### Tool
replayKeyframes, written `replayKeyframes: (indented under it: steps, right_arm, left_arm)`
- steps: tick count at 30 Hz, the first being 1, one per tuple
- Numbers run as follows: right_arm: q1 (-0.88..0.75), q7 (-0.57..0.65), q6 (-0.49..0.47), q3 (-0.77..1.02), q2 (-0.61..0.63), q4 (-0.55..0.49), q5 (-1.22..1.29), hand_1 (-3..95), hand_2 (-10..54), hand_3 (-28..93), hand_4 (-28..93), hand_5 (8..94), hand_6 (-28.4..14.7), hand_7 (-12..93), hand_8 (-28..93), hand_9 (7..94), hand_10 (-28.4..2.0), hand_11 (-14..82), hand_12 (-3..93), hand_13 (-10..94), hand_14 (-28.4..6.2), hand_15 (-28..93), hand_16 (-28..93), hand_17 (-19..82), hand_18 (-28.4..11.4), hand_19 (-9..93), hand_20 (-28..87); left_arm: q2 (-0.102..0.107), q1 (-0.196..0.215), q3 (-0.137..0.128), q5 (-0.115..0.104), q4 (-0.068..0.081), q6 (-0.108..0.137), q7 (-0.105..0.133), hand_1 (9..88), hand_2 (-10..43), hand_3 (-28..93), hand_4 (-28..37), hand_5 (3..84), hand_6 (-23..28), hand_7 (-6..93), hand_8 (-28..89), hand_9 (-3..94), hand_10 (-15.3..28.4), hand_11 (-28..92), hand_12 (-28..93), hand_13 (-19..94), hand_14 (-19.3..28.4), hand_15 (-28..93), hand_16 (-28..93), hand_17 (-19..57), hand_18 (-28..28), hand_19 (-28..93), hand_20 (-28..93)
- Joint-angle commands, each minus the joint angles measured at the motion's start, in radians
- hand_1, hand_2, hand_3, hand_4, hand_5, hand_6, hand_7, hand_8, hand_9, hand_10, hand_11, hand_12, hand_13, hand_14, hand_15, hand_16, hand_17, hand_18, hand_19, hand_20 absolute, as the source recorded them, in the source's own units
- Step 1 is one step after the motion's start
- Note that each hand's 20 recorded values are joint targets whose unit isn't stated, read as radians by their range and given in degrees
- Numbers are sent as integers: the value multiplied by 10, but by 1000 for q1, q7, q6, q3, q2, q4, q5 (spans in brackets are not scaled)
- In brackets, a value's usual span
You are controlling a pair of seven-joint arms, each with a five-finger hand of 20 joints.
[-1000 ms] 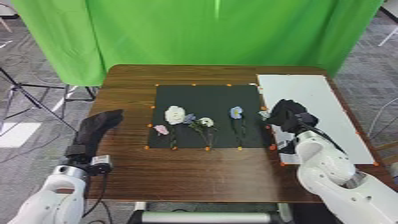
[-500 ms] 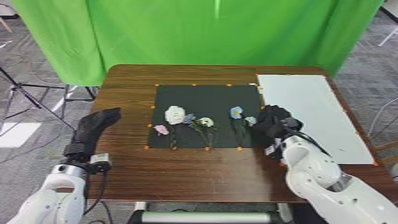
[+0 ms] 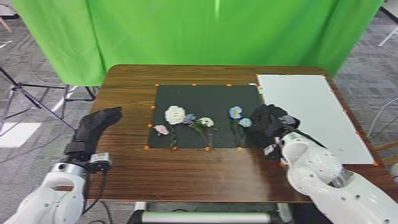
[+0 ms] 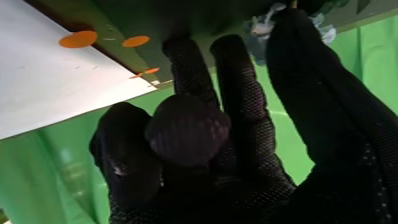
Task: Arrange flowers
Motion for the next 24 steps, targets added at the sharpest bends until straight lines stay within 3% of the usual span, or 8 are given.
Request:
replayKeyframes:
  steps: [1, 8, 10, 12, 14, 17, 21, 24]
  right_arm:
    - [-49, -10, -110, 108, 42, -81, 26, 394, -95, 636, -155, 549, -6, 144, -85, 585, -145, 84, 194, 807, -37, 703, 276, 585, -143, 932, 580]
    - [-162, -43, -118, 349, 36, -185, 170, 354, -95, 644, -169, 513, -15, 118, -71, 533, -159, 74, 198, 782, -49, 695, 272, 555, -152, 932, 546]
    - [-230, -153, -137, 474, -17, -198, 283, 334, -95, 645, -163, 506, -19, 110, -67, 520, -164, 71, 198, 757, -69, 640, 252, 508, -168, 898, 496]
    - [-293, -320, -208, 599, -110, -186, 412, 298, -95, 646, -155, 504, -25, 108, -66, 497, -169, 67, 200, 686, -114, 507, 240, 393, -203, 769, 468]
    - [-342, -447, -231, 666, -213, -166, 588, 246, -45, 644, -168, 504, -27, 112, -70, 479, -162, 62, 198, 552, -156, 281, 258, 265, -197, 519, 434]
    - [-391, -581, -219, 694, -355, -131, 856, 188, 3, 651, -180, 503, -14, 117, -76, 468, -155, 59, 186, 405, -157, 116, 280, 200, -159, 144, 333]
    - [-398, -723, -94, 635, -446, -79, 1149, 101, 32, 665, -175, 444, -12, 79, -66, 404, -152, 44, 172, 295, -153, 65, 234, 165, -147, 23, 304]
    - [-415, -772, -63, 612, -473, -74, 1294, 47, 33, 679, -177, 374, -2, 51, -57, 338, -140, 23, 157, 216, -139, 17, 207, 106, -137, -2, 278]
  left_arm:
    - [-4, 7, -7, 8, -1, -9, -6, 193, 3, 668, -283, 446, 49, 141, -72, 430, 139, 197, 106, 330, 166, 86, 12, 24, 106, 40, 125]
    - [7, 16, -11, 7, -12, 2, 4, 193, -1, 668, -283, 446, 48, 142, -72, 429, 138, 197, 106, 329, 165, 85, 12, 23, 105, 36, 123]
    - [10, 16, -13, 9, -17, 5, 11, 193, -2, 669, -283, 446, 48, 142, -72, 429, 138, 196, 106, 329, 165, 85, 12, 23, 104, 35, 123]
    - [9, 25, -17, 14, -25, 12, 23, 194, -2, 668, -283, 448, 49, 143, -72, 430, 139, 196, 106, 328, 164, 85, 12, 23, 103, 34, 123]
    - [2, 30, -20, 23, -28, 12, 31, 193, -3, 668, -283, 450, 48, 144, -73, 430, 139, 196, 106, 329, 164, 85, 12, 25, 101, 34, 123]
    - [-18, 31, -11, 38, -26, 24, 39, 192, -4, 671, -283, 453, 48, 147, -73, 431, 139, 196, 106, 331, 163, 85, 11, 29, 99, 33, 124]
    - [-37, 31, -6, 74, -26, 36, 65, 193, -5, 674, -283, 455, 48, 148, -74, 432, 139, 195, 104, 329, 161, 84, 9, 33, 97, 31, 125]
    - [-71, 45, -2, 67, -42, 67, 94, 194, -5, 674, -283, 459, 46, 151, -75, 432, 138, 195, 104, 327, 159, 84, 8, 34, 96, 29, 125]
